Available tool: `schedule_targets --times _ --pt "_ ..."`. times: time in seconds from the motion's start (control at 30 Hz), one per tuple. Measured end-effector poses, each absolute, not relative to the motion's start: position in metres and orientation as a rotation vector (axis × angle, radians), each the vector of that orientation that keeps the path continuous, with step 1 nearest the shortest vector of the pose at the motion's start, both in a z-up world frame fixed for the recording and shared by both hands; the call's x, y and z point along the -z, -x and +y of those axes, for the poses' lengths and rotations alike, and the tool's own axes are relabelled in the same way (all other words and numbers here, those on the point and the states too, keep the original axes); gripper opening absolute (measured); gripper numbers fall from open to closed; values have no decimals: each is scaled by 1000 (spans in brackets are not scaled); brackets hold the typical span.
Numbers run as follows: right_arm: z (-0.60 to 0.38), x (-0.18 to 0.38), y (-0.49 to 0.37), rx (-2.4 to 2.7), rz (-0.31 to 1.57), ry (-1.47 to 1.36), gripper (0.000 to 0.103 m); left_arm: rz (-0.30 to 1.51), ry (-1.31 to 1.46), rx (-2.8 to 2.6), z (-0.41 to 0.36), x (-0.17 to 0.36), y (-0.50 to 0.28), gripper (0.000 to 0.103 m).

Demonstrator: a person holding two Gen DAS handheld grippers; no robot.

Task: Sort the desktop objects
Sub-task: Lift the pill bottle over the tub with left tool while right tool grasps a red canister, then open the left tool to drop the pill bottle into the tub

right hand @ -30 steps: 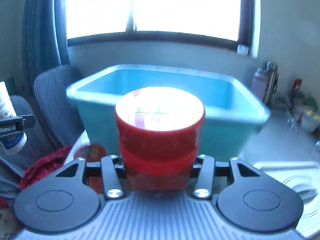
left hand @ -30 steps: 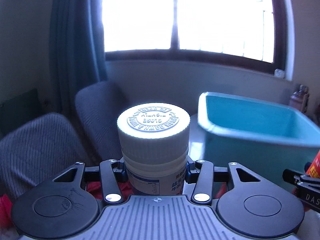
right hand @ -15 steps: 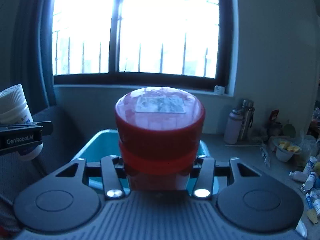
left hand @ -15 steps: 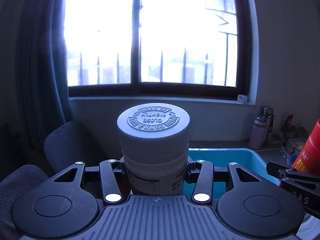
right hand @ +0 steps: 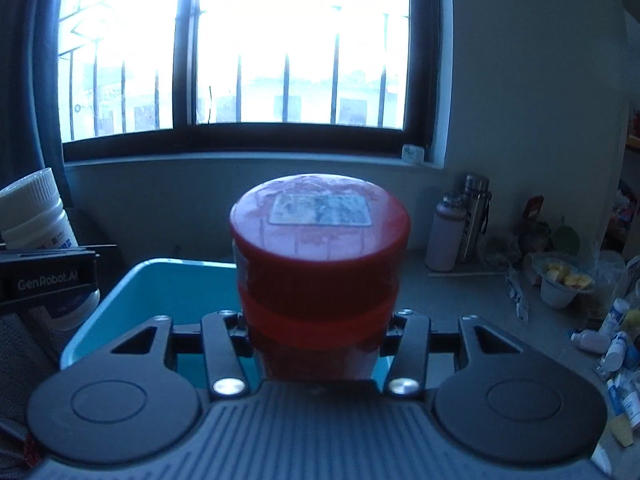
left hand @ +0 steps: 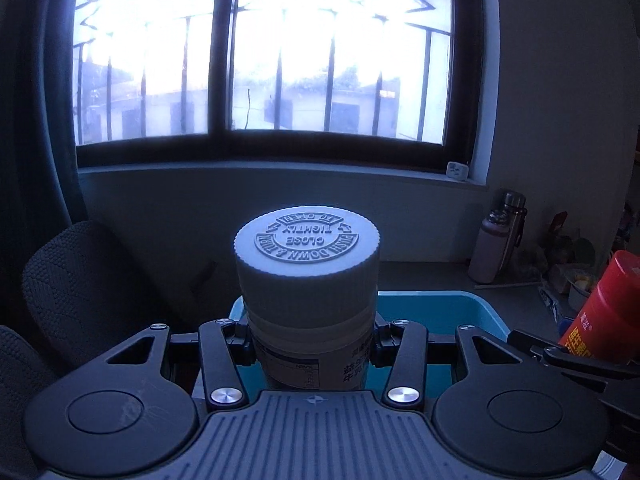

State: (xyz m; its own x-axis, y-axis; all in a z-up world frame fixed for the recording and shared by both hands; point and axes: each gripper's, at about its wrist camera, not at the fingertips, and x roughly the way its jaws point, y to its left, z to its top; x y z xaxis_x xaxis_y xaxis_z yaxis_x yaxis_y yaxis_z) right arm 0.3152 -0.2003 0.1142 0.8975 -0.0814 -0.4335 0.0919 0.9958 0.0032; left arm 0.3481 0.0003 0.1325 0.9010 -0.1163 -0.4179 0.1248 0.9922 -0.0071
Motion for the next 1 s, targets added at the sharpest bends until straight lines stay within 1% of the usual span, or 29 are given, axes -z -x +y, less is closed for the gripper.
schedule_targets --times 0.4,0.53,0.6,0.73,0.83,0.87,0.9,0.93,0.97,1.0 --pt "-205 -51 -378 68 644 -6 50 645 -77 116 -29 -60 -431 49" --pt "-200 -33 -385 66 703 35 50 723 -57 133 -32 -42 -444 49" --pt "-193 -29 -386 78 704 94 50 724 -63 128 -33 -38 -444 49" --pt "-190 -31 -387 83 718 96 51 737 -75 112 -31 -37 -442 49" --pt "-186 -31 -386 73 728 106 56 748 -77 100 -27 -38 -440 52" --pt "-185 -31 -386 69 731 109 60 751 -86 96 -26 -38 -439 56" --pt "-183 -32 -385 64 730 112 69 751 -89 93 -25 -39 -439 62" --pt "-182 -32 -384 61 732 106 72 751 -89 90 -24 -41 -438 68" --pt "-181 -32 -383 57 729 101 76 743 -83 90 -23 -42 -436 72" --pt "-182 -31 -383 57 728 97 77 737 -78 89 -22 -44 -435 73"
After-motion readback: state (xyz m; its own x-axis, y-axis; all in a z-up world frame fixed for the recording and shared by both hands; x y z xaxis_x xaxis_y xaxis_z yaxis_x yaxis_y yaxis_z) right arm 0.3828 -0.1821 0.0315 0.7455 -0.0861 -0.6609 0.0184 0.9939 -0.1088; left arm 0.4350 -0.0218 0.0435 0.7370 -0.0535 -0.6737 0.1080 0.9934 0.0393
